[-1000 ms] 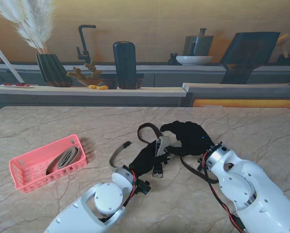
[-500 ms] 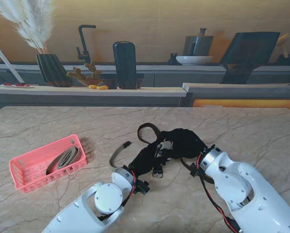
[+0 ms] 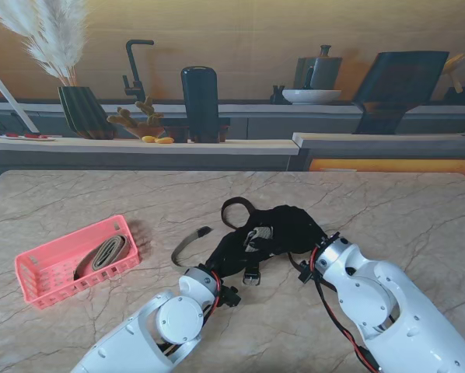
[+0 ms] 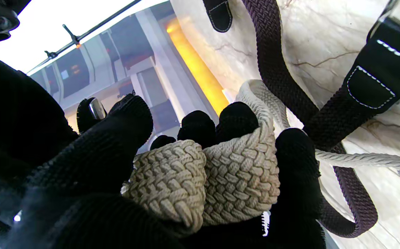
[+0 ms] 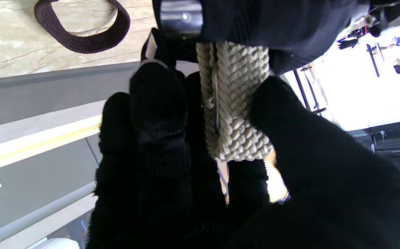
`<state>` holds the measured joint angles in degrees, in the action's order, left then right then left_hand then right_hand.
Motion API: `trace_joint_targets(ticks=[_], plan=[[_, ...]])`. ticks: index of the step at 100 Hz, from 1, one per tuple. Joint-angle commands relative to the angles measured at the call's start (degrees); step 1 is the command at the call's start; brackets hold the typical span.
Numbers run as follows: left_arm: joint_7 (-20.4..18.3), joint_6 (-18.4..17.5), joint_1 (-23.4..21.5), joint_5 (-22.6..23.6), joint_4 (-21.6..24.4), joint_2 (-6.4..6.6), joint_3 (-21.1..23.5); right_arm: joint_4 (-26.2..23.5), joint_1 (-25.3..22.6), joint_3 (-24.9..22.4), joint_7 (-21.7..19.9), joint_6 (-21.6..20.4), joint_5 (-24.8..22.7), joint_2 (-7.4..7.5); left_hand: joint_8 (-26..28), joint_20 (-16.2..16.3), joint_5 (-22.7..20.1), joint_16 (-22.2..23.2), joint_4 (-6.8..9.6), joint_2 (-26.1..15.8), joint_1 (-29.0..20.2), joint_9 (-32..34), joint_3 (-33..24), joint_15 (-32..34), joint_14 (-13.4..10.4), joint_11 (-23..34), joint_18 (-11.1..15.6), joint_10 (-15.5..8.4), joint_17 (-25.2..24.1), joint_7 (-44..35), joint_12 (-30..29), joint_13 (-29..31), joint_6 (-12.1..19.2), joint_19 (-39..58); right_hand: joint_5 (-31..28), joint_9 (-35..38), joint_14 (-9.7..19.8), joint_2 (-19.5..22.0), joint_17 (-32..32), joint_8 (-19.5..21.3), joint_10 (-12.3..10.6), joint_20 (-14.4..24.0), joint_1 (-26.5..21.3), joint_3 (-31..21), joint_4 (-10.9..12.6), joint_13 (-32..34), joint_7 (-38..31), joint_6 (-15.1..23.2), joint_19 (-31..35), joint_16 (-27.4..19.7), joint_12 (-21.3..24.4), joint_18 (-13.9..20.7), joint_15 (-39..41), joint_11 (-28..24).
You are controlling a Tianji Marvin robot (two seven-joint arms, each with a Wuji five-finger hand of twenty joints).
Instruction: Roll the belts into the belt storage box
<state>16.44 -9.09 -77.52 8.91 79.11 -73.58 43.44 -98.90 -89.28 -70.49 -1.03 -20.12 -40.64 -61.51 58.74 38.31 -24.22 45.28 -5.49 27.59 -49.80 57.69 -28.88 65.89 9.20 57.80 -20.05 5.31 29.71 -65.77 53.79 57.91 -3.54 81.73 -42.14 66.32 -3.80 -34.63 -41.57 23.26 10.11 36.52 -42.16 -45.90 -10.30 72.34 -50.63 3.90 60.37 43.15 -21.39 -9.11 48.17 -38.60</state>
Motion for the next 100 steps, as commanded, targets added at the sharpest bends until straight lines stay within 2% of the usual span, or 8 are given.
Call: trace_joint_targets(ticks=[1,11,15,22,47,69,82,100], plan=[[-1.7,-0.9,0.3,0.1,0.0,0.25,-0.2,-0.2,-0.2,0.1,-0.9,0.1,0.4,-0.26,-0.2,1.5,-0.6,1.8,-2.15,-2.8,-3.6,1.7,5.6,5.8,-0.5,2.6,0.5,-1.1,0.6,-3.4,-0.3,3.4,2.3,3.5,-2.1,0.5,0.9,0.2,0.4,-0.5,-0.1,-0.7,-4.0,-4.5,0.2,2.3,-5.0,1.5,1.4,-1.6,0.9,0.9,-0.8,0.3],[-2.3,-2.2,0.9,0.9,-0.7,0.46,-0.5,-0.6,-0.4,-0.6,-3.0,0.2,1.3,0.04,0.6,1.8,0.4,2.1,-1.12,-10.2,-9.7,1.1,17.7,6.7,-0.8,3.1,0.6,-1.2,0.6,-2.9,0.6,3.4,3.2,3.8,2.8,-4.8,0.9,-0.6,2.9,-1.1,0.5,-1.2,-1.2,-0.1,0.5,-0.5,-2.2,-1.7,-0.6,-2.6,0.6,0.8,-4.8,1.0],[-2.7,-2.6,1.0,0.8,-0.9,0.57,-0.6,-0.8,-0.6,-0.9,-3.6,0.1,1.2,0.16,1.4,1.9,0.9,3.3,1.08,-14.2,-14.9,0.9,28.4,6.8,-1.1,3.2,0.8,-1.2,0.3,-2.1,1.6,3.3,3.3,3.8,3.1,-8.1,0.8,-1.1,4.4,2.6,0.7,-0.8,2.4,-0.7,1.4,-2.9,5.6,-3.5,-2.1,-1.8,0.3,0.8,-7.1,1.5],[-3.7,-3.2,1.1,0.4,-1.0,0.78,-0.7,-1.0,-1.0,-1.6,-3.7,-0.1,0.1,0.32,1.5,2.0,1.6,3.6,1.03,-15.2,-16.0,0.4,29.3,7.2,-0.9,3.6,0.7,-0.9,0.2,-1.9,1.9,3.2,3.1,4.0,5.7,-14.0,0.5,-1.7,6.9,9.9,1.2,-0.1,8.8,-2.7,5.5,-7.8,17.2,-5.7,-3.9,-1.7,0.1,0.4,-9.9,2.2],[-4.0,-3.7,1.4,1.2,-1.4,0.94,-1.0,-1.8,-2.7,-3.3,-1.9,0.2,-4.4,0.39,2.3,2.1,2.2,3.7,1.27,-15.9,-16.0,0.2,29.6,7.5,-1.5,4.2,0.9,-1.3,0.7,-2.1,2.3,3.4,2.9,4.3,10.1,-21.2,-2.0,-2.1,11.7,11.9,2.2,1.4,14.3,-0.5,5.9,-16.0,23.0,-8.5,-5.7,-1.5,-1.2,-1.9,-8.5,1.3],[-3.0,-4.0,1.6,2.1,-1.7,0.77,-1.2,-1.9,-2.6,-2.7,-3.8,1.9,-2.9,0.51,2.4,2.0,2.4,3.6,1.45,-15.8,-16.0,-0.1,29.6,7.2,-1.2,4.1,1.1,-1.4,0.2,-2.1,2.3,3.0,2.9,3.9,1.4,-13.5,-3.1,1.4,13.2,15.4,0.2,3.9,9.9,2.1,5.7,-14.4,18.6,-4.1,-4.5,0.1,-2.6,-4.0,-3.0,-0.2],[-3.0,-4.0,1.6,2.5,-1.7,0.87,-1.1,-0.9,-1.5,-1.4,-4.0,1.7,-1.1,0.41,2.4,1.9,2.4,3.6,1.48,-15.9,-16.0,-0.2,29.6,7.0,-1.2,4.0,1.1,-1.4,0.2,-2.1,2.2,3.0,2.9,3.8,2.4,-8.1,-2.9,2.0,13.2,3.7,-2.1,4.4,2.3,6.8,1.8,-13.7,1.6,2.1,-4.3,0.6,-2.7,-4.1,-2.2,0.3],[-2.7,-3.9,1.3,2.4,-1.5,0.79,-0.9,-0.5,-0.5,-0.5,-5.9,1.2,-0.8,0.77,2.4,1.9,2.6,3.5,1.45,-16.1,-16.0,-0.2,29.6,6.9,-1.2,3.9,1.1,-1.5,0.2,-2.1,2.2,2.9,2.9,3.8,0.0,-4.4,-2.4,-1.1,13.0,0.0,-3.2,4.0,-0.7,3.9,1.2,-12.8,-1.4,3.8,-4.5,0.1,-1.4,-3.8,-3.1,2.5]])
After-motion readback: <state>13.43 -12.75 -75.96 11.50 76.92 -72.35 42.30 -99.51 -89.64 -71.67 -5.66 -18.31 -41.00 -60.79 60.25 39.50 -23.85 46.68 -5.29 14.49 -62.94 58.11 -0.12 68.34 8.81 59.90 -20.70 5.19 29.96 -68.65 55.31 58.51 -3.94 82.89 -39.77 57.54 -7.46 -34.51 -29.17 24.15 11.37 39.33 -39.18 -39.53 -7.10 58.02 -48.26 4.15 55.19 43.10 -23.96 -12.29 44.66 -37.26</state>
